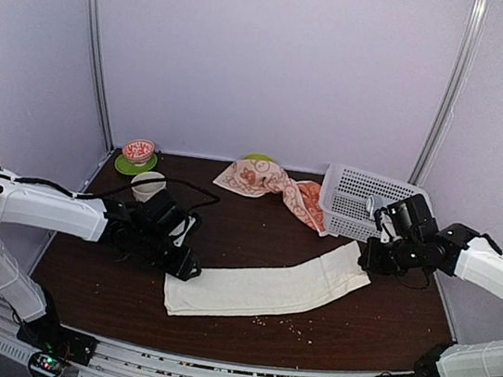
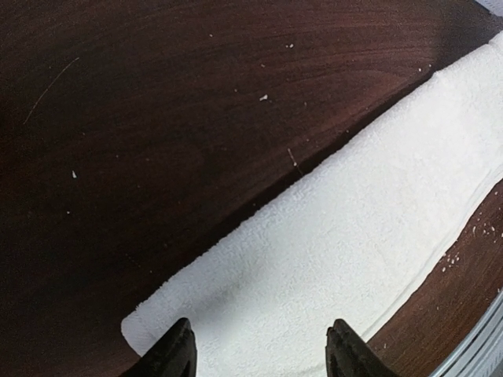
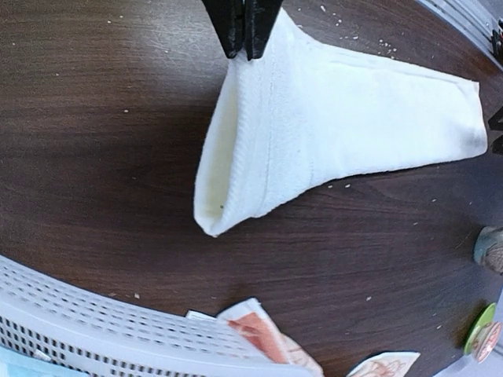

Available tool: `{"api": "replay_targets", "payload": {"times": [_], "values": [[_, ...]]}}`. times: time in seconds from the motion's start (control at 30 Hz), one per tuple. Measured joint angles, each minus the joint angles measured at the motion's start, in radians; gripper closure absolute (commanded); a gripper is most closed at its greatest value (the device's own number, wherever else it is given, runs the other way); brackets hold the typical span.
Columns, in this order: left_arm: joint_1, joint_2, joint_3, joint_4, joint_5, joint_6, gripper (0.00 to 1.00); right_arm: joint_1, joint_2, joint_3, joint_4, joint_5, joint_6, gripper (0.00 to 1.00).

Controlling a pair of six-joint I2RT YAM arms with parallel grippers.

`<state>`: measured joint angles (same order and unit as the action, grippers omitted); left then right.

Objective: Roll the towels
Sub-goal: Pick up the towel from the center of the board.

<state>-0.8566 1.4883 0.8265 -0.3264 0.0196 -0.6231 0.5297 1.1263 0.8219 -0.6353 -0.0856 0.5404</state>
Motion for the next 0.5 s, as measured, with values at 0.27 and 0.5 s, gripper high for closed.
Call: {"api": "replay_targets", "payload": {"times": [0.27,0.5], "values": [[0.0,-0.019,-0.011,0.006,0.003,-0.018,0.43,0.209,0.116,0.11,0.057,-0.019,-0.008,1.0],[0.0,-0.103,-0.068,0.009,-0.006,-0.043,0.43,0.381,0.341,0.21,0.177,-0.031,0.059,1.0]]}}
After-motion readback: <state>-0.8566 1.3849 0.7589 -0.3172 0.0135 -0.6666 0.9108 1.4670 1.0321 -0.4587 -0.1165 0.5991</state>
